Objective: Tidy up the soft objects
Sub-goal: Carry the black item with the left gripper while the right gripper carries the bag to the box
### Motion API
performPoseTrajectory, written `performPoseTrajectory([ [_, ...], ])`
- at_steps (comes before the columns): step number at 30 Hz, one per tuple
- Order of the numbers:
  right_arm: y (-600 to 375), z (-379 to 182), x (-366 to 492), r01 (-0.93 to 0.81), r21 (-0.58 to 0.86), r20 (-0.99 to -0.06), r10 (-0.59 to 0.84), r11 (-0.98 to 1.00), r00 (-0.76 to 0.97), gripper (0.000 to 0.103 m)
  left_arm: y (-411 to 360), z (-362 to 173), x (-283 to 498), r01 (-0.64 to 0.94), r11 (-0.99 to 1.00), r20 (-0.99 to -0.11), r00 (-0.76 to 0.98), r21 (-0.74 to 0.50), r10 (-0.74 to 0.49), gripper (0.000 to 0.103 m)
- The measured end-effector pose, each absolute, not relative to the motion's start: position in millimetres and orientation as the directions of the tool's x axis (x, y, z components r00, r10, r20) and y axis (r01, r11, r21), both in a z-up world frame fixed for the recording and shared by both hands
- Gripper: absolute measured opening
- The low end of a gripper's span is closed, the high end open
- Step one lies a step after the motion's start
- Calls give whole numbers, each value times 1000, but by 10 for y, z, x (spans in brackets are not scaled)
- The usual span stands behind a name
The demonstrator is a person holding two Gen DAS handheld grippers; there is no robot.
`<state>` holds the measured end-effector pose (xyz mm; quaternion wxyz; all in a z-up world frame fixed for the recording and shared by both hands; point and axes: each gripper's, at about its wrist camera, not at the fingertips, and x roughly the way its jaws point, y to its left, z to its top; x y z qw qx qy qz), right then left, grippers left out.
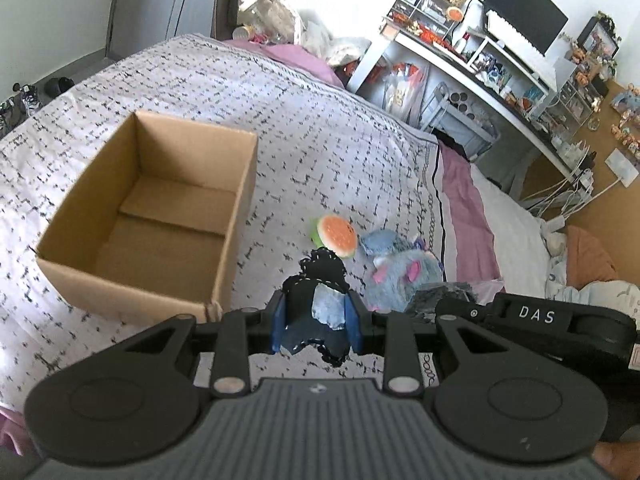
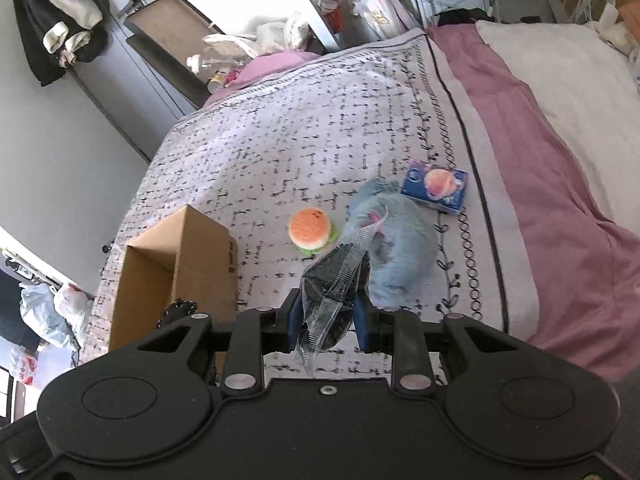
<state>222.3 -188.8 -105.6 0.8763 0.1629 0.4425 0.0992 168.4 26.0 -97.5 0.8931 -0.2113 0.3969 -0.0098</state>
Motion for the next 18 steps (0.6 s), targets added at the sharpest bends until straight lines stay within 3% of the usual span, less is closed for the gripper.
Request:
performPoseTrajectory([
  [18, -1254, -830, 2278, -105, 368, -706, 351, 924, 615, 27, 850, -871, 1682, -184, 903, -680, 719, -388, -146, 30],
])
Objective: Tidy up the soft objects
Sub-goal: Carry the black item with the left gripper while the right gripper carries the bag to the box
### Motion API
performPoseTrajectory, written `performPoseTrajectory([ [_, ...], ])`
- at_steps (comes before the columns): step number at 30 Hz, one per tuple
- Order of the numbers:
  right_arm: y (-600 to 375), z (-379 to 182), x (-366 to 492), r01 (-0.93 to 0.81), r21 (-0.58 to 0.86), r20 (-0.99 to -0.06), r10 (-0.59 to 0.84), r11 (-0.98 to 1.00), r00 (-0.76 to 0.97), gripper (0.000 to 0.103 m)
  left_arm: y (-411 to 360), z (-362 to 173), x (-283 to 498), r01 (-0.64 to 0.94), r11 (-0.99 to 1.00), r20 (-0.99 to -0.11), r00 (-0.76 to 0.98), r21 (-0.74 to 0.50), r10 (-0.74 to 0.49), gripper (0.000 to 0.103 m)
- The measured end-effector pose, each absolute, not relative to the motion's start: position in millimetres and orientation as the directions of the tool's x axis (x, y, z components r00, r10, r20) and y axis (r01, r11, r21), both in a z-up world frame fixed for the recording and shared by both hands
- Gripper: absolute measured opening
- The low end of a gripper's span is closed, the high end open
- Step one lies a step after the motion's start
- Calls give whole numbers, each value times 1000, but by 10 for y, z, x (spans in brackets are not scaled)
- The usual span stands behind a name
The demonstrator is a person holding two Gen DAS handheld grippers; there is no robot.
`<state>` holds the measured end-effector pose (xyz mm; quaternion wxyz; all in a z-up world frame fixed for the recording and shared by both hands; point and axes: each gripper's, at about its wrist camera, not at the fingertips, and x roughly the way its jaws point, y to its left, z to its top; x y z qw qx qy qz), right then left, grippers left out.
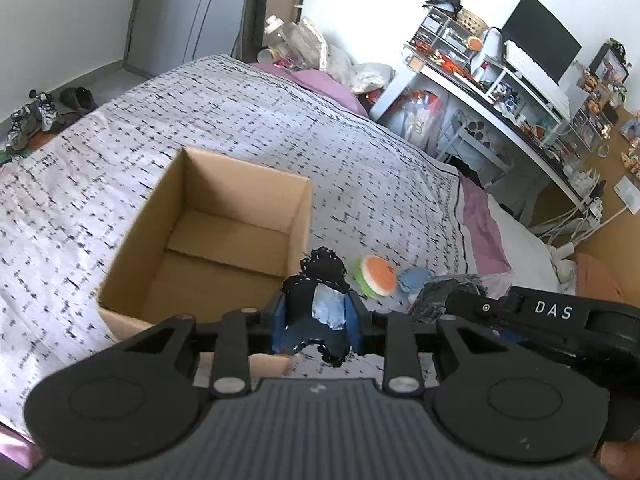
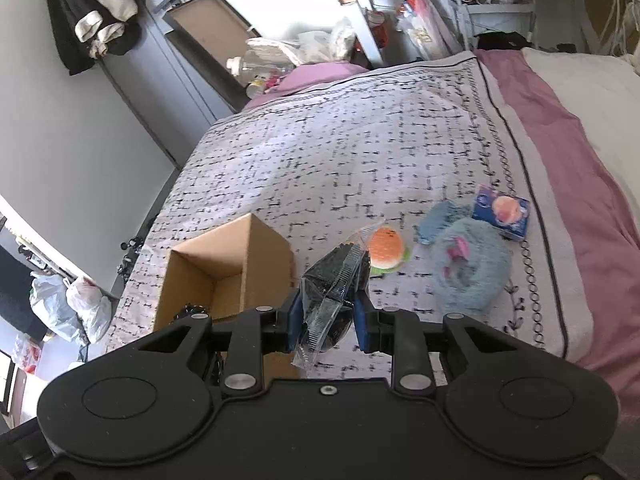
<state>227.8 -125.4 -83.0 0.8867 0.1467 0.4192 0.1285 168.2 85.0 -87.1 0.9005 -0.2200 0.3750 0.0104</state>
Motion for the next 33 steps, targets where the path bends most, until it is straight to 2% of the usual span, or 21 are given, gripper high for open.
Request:
performPoseTrajectory([
  [20, -518, -833, 2378, -205, 388, -701, 432, 899, 568, 27, 1499, -1088, 1733, -325, 866, -723, 689, -380, -59, 31],
  [27, -347, -968, 2420, -213, 410, -718, 458, 887, 525, 27, 1634, -1162, 1727, -364, 844, -745, 664, -393, -60, 38],
  [33, -263, -1020, 2420, -228, 419, -721, 474, 879, 505, 27, 1705, -1184, 1687, -385, 837, -753, 656, -389, -48, 39],
])
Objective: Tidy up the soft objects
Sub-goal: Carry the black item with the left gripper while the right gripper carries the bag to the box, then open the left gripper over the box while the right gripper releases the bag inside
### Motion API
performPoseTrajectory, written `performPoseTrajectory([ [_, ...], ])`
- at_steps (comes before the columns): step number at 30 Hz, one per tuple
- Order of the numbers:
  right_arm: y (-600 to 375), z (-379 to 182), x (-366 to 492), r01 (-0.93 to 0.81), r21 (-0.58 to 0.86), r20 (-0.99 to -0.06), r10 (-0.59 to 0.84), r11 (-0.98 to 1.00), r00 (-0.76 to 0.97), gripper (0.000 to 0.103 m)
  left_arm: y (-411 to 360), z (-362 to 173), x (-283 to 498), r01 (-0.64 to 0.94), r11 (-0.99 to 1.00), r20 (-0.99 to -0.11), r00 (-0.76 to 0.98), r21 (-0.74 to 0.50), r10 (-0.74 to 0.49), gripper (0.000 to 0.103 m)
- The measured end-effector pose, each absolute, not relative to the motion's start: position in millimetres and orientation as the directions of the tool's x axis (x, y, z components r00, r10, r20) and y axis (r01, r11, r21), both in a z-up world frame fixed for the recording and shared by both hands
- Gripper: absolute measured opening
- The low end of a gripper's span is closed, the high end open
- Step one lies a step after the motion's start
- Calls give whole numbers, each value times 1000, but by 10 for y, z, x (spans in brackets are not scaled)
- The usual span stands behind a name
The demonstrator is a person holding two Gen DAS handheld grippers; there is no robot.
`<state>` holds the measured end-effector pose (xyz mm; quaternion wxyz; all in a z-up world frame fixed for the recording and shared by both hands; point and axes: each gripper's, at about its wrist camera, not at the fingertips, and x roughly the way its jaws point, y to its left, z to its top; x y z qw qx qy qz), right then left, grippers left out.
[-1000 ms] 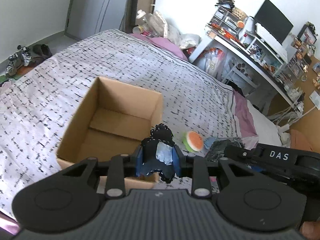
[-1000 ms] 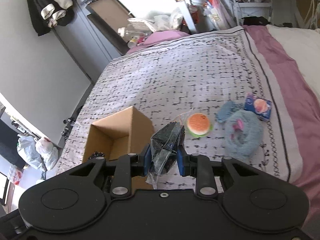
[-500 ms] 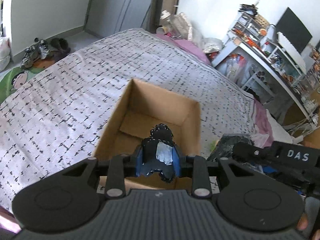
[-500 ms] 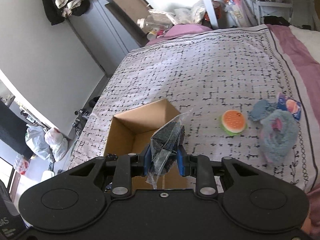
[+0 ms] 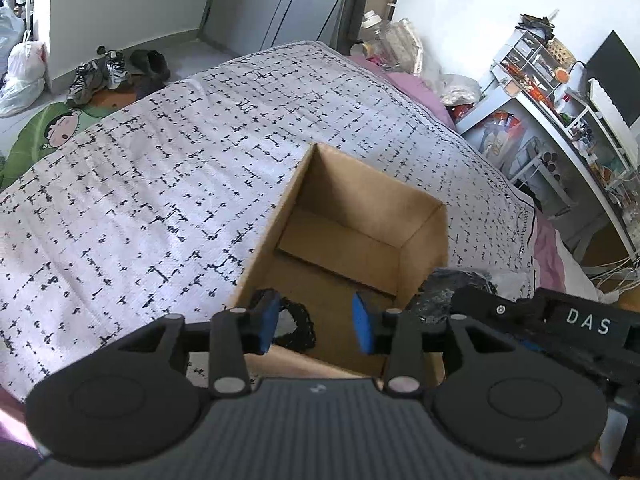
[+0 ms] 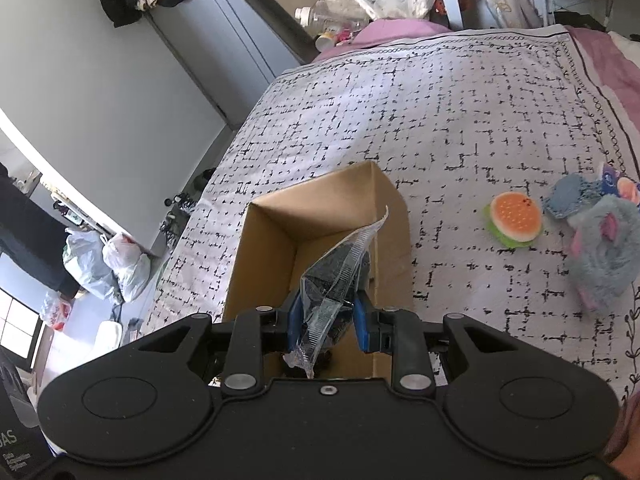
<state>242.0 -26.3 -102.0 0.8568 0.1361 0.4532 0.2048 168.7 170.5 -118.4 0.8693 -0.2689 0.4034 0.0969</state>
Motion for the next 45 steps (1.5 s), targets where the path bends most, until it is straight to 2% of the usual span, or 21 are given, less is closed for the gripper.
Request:
performPoseTrajectory([
  [3, -252, -1046, 2438, -223, 425, -726, 477, 877, 494, 30, 1710, -1178, 1663, -387, 835, -755, 653, -392, -51, 39],
  [6, -297, -1072, 2456, -203, 433, -732, 474, 878, 490, 56, 1689, -1154, 1661, -388, 837, -761, 646, -387, -52, 40],
  [14, -595, -943, 2355, -202, 386, -720, 431, 900, 545, 59, 1590, -1112, 1649, -399, 839, -775, 630, -369, -41, 62],
  [18, -794, -919, 2312, -192, 360, -720, 403, 913, 565, 66, 1485, -1081, 1659, -395, 845, -779, 626, -360, -39, 71],
  [26, -1114, -863, 2233, -180, 336, -708, 374, 925, 600, 77, 1219, -983, 1673, -367, 864, -775, 630, -345, -42, 74],
  [45, -1882, -779, 2163, -119, 363, -672, 348, 924, 654, 78, 628, -799, 1751, -304, 905, -772, 635, -298, -41, 76],
])
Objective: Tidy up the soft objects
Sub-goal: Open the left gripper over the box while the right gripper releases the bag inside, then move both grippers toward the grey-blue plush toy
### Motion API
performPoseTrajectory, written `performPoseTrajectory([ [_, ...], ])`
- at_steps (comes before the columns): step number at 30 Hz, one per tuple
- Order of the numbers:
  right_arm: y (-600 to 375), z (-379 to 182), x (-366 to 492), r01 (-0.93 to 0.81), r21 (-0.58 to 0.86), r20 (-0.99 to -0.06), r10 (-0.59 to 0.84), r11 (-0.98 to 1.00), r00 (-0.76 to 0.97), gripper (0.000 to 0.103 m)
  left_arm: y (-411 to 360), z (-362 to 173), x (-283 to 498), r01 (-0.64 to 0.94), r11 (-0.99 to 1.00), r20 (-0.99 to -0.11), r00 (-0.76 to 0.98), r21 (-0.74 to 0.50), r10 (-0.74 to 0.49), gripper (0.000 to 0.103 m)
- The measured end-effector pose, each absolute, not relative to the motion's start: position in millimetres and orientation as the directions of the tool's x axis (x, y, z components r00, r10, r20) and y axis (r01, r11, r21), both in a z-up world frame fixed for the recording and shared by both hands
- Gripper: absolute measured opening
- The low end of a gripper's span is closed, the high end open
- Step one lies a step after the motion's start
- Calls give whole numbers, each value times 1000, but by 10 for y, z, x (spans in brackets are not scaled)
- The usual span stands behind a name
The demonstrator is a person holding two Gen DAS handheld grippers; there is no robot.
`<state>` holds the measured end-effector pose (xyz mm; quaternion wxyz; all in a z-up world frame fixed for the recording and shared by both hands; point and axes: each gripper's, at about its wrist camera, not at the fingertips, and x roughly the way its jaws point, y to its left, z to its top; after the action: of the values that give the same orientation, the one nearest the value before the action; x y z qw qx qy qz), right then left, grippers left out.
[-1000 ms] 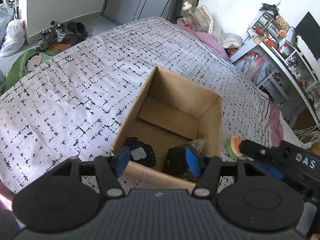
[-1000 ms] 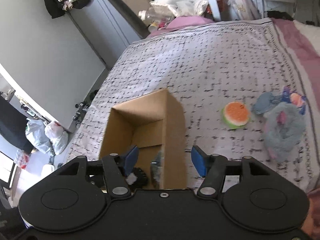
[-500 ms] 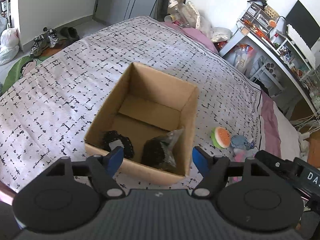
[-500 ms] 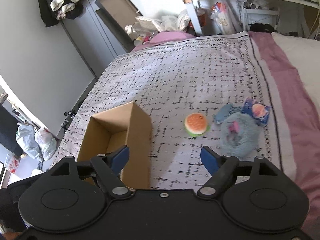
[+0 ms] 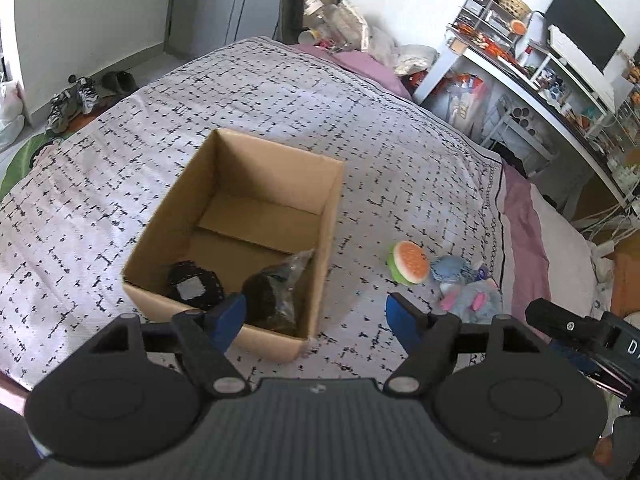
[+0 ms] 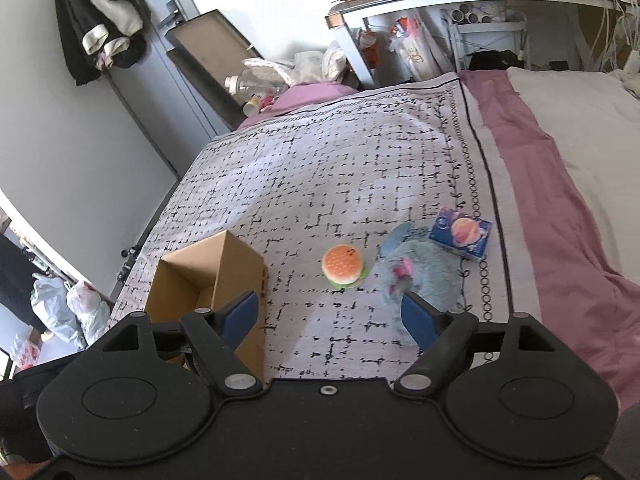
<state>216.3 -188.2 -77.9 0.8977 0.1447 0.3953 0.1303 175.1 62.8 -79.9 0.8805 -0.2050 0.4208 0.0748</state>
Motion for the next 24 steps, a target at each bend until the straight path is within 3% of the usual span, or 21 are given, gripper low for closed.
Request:
performPoseTrajectory([
  [5, -2050, -780, 2189, -107, 377, -670, 351, 920, 654, 79, 458, -773, 1795, -287, 915, -772, 634, -284, -41, 76],
  [13, -2341, -784, 2250, -80, 409, -658, 355, 909, 664, 96, 184, -782, 1882, -275, 930, -790, 612, -242, -25, 80],
  [15, -2409, -797, 2277, -73, 414, -657, 353, 907, 666, 97, 111, -786, 1908, -269, 936, -791, 612, -228, -17, 85],
  [24, -2704, -932, 2388, -36, 436, -664, 348, 899, 662, 100, -177, -838, 2045, -241, 950, -803, 596, -199, -17, 86],
])
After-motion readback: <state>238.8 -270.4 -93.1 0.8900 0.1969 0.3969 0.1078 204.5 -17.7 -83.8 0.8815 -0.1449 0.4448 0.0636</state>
